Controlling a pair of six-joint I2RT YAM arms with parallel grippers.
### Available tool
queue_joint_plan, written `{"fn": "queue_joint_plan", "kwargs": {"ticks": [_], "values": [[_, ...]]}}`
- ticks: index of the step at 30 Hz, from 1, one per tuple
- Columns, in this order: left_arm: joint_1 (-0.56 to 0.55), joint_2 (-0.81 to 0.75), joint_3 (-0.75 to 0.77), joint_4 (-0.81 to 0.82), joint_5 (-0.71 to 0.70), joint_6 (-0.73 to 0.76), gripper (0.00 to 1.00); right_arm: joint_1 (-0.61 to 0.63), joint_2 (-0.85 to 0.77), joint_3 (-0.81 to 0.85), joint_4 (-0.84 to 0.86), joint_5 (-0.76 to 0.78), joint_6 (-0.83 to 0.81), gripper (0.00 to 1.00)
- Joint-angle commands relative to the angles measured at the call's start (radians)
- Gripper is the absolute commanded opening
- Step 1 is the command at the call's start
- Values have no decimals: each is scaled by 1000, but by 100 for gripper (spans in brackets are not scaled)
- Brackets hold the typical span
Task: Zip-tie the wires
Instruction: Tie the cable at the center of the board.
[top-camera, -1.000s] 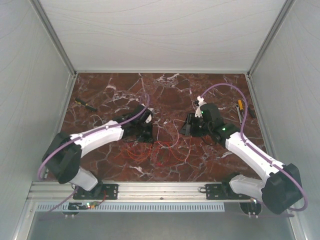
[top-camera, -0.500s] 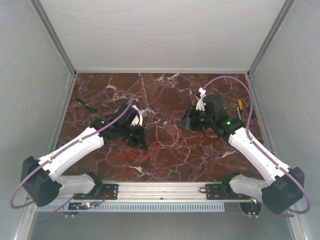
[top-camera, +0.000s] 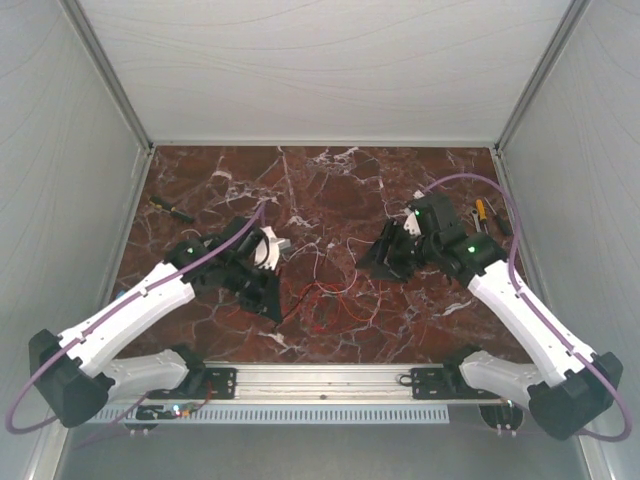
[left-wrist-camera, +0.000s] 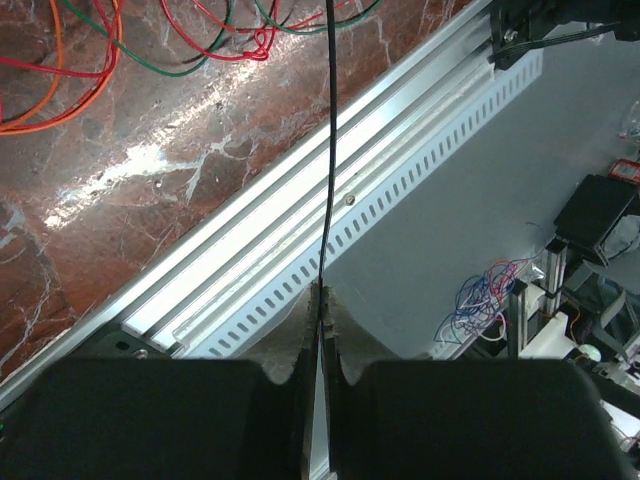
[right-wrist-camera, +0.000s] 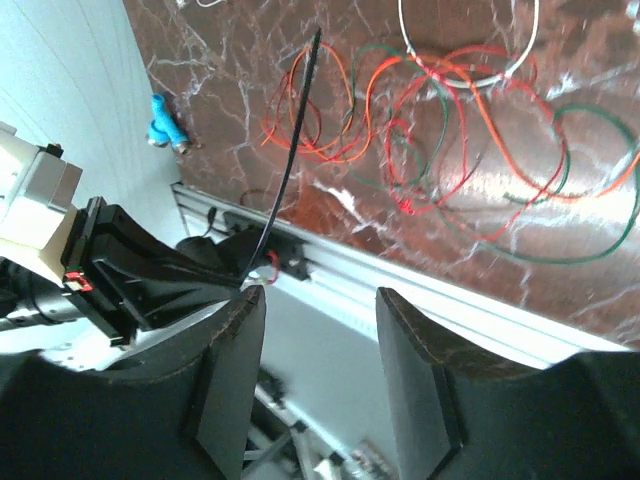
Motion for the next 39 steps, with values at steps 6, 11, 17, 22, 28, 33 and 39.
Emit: {"fn": "queue_joint_plan", "kwargs": {"ticks": [6, 11, 17, 22, 28, 33, 39], "values": [[-75, -36, 142, 12, -241, 1, 0, 288, 9, 111, -30, 235, 424, 66], [-109, -51, 182, 37, -349, 2, 0, 473, 182, 252, -71, 429, 544, 67], [-145, -63, 210, 41, -398, 37, 0, 536, 313, 306, -36, 517, 608, 66], [-185, -80, 216, 28, -450, 40, 0, 534, 361, 319, 2, 538, 592, 53], [-243, -84, 208, 42, -486, 35, 0, 525, 391, 339, 16, 515, 558, 47], [-305, -65, 212, 53, -534, 26, 0, 503, 394, 334, 20, 489, 547, 29], [-318, -55, 211, 81, -555, 1, 2, 486, 370, 303, 45, 449, 512, 0]]}}
